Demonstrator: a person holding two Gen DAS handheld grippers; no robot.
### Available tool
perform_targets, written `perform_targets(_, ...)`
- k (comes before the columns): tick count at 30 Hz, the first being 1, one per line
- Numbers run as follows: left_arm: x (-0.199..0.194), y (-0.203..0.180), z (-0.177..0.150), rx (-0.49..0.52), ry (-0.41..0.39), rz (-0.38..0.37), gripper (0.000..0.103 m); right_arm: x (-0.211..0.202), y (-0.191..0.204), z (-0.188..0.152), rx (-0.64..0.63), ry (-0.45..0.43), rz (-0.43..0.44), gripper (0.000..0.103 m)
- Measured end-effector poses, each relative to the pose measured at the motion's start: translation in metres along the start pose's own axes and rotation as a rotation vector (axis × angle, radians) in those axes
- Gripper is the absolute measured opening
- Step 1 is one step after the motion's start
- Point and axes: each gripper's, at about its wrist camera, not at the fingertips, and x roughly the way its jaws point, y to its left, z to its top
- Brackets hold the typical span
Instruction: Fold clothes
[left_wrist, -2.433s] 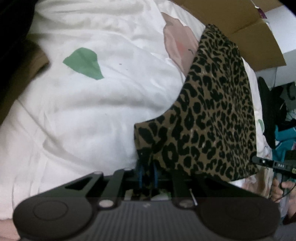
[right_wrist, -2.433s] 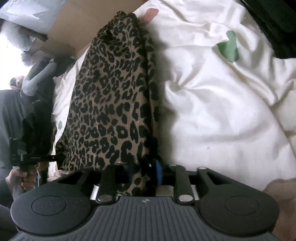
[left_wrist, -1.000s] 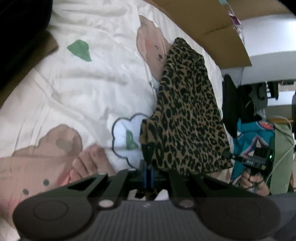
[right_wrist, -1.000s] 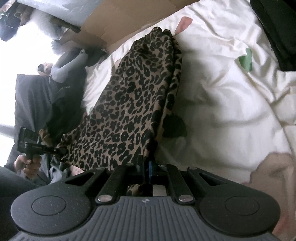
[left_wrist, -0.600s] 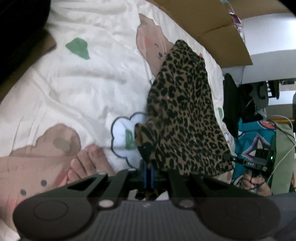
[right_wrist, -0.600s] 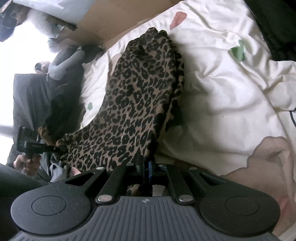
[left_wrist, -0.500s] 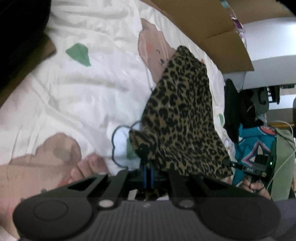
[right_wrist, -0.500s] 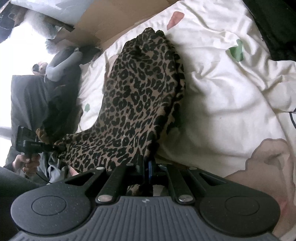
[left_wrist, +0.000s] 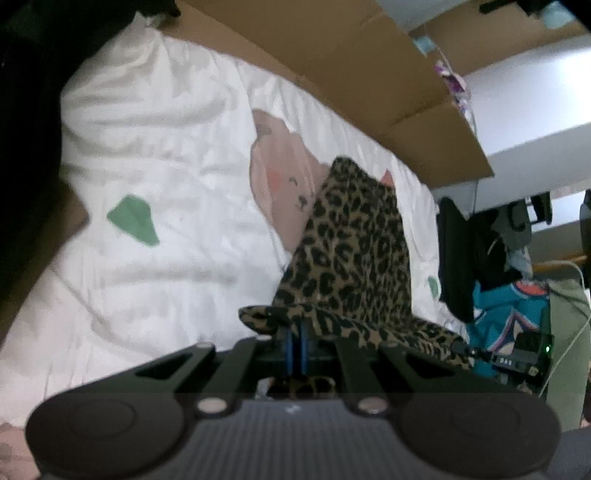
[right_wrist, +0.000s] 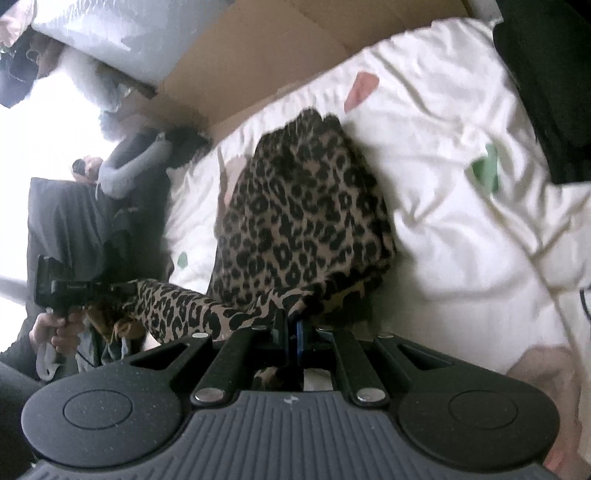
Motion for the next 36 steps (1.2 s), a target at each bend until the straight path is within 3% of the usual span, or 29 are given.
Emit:
perform_targets(17,0.011,-0.020,0.057,0.032,-0.153,0.004,0.005,0.021,-0.001,0.053,-0.007,-0.135,-0.031,0.002)
perform_targets(36,0.057,-0.011,0.095,0.030,-0.183,0.038,0.005,0.054,-0.027,0.087,0.054,-0.161,-0.063,0.003)
